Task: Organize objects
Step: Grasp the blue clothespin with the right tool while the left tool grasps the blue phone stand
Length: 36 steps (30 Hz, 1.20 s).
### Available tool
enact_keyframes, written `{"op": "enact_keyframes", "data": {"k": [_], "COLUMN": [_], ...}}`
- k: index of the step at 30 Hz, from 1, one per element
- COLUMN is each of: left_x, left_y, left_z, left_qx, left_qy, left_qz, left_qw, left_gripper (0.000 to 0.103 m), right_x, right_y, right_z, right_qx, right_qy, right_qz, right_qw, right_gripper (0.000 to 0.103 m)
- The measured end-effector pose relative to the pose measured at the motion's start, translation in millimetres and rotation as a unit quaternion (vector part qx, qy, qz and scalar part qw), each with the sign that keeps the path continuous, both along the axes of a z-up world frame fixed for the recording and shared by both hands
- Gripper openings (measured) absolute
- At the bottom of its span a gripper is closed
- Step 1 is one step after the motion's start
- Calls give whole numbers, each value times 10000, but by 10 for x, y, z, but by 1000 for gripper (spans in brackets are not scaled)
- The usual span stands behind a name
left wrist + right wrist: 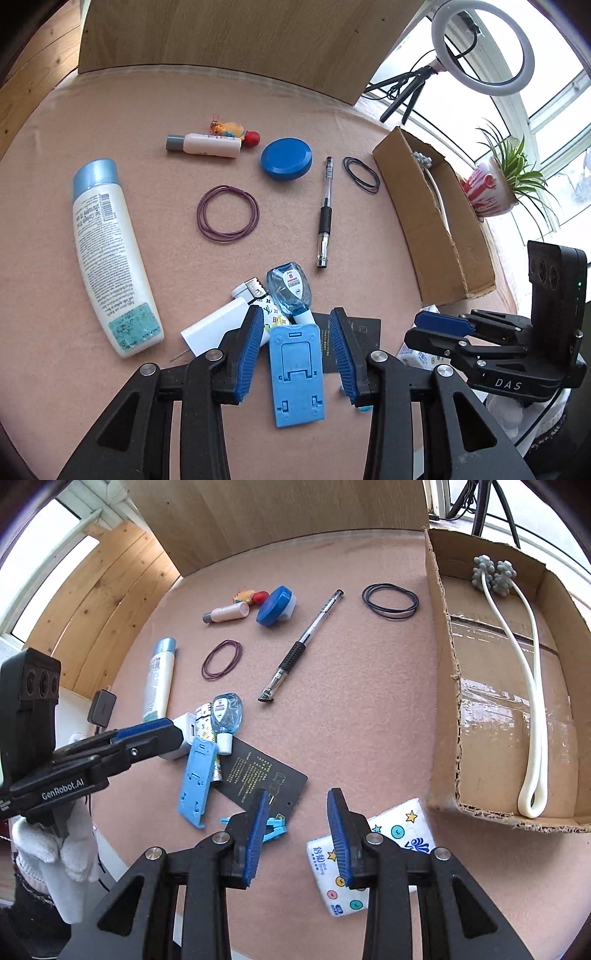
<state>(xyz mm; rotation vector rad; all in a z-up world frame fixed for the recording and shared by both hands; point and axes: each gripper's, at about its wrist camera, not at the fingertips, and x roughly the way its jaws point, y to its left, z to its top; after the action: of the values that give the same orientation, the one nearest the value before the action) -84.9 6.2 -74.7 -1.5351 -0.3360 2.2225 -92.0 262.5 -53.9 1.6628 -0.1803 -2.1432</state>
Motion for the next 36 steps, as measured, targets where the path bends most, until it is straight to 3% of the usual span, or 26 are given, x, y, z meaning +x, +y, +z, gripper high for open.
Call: {"op": "enact_keyframes", "data": {"k": [6,10,19,29,31,36], "left_x": [362,466,484,434,434,419], "left_y": [50,96,257,322,304,248], "left_z": [-42,-91,-219,-303,-304,-313], "left_qx": [-322,-507,-791,-843,-918,-947], "left_qy": [-12,0,-30,-12,28,54], "left_qz": [-142,-189,-470,-466,-424,-349], "left_qw": [9994,9985,9958,9954,9949,9949], "left_gripper": [42,59,59,59,50,39], "right_x": [223,268,271,231,239,251], "right_y": [-152,-267,-106,-323,-388,-535], "right_z": [-34,-190,-488,-485,-469,-436], "right_qx": [-546,-503,-918,-599,-396,21], "right_qy": [-427,-637,-1333,-1167,-1065,-789], "right_qz": [-39,-219,-1210,-1258,-1138,-930], "right_qw": [9976,9965,9794,9834,9870,9925], "right_gripper": [30,34,37,38,38,38]}}
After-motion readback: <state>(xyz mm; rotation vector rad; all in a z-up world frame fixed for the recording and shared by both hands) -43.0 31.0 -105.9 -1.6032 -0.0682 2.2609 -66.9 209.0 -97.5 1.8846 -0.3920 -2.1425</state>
